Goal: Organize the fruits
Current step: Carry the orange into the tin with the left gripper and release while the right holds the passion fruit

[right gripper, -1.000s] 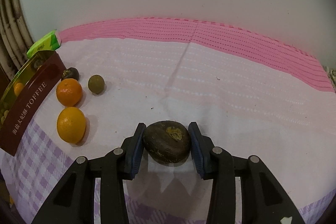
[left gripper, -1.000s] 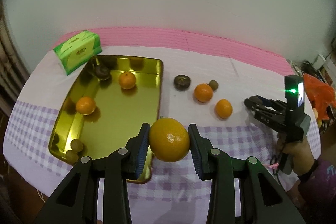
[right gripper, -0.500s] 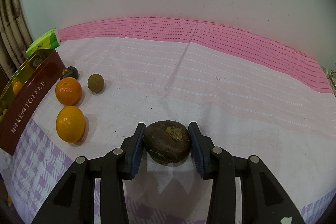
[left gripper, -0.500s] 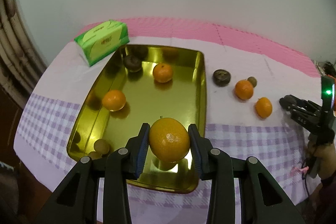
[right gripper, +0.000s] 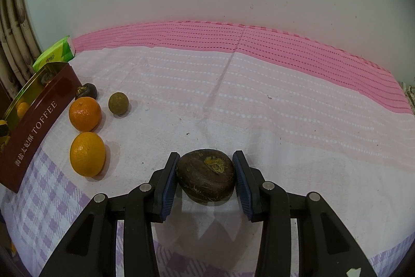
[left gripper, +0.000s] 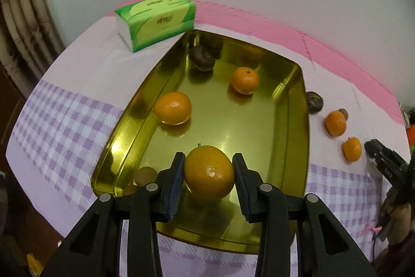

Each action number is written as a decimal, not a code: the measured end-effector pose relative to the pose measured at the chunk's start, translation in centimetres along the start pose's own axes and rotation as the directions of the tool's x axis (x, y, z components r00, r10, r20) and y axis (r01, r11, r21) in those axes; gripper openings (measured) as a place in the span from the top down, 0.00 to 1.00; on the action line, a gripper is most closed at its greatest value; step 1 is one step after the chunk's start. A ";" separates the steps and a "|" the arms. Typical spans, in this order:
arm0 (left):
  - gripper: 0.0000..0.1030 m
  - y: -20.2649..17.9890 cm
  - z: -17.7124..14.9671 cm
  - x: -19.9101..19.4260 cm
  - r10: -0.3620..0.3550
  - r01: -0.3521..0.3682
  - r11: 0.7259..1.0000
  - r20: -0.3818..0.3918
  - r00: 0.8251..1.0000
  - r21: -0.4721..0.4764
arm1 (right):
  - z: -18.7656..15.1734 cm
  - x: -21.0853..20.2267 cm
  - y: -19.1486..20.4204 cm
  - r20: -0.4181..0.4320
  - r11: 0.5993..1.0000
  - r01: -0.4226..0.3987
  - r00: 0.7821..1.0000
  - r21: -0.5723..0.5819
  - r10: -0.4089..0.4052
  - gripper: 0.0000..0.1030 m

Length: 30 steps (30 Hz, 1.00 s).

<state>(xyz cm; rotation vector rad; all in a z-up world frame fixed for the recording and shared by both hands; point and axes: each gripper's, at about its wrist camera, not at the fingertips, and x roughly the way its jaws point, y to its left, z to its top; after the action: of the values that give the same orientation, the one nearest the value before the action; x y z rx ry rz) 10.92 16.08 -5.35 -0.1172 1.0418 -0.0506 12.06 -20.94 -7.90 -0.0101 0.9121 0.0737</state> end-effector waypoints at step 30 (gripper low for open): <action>0.63 -1.9 -0.7 0.9 0.039 -0.037 0.994 -0.020 0.999 0.106 | 0.0 0.0 0.0 0.001 1.000 0.000 1.000 -0.001 0.000 0.62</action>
<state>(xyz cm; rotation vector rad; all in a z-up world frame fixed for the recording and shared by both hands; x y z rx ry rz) 10.76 14.04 -6.20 -0.0010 1.0611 -0.0725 12.08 -20.93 -7.89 -0.0108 0.9115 0.0740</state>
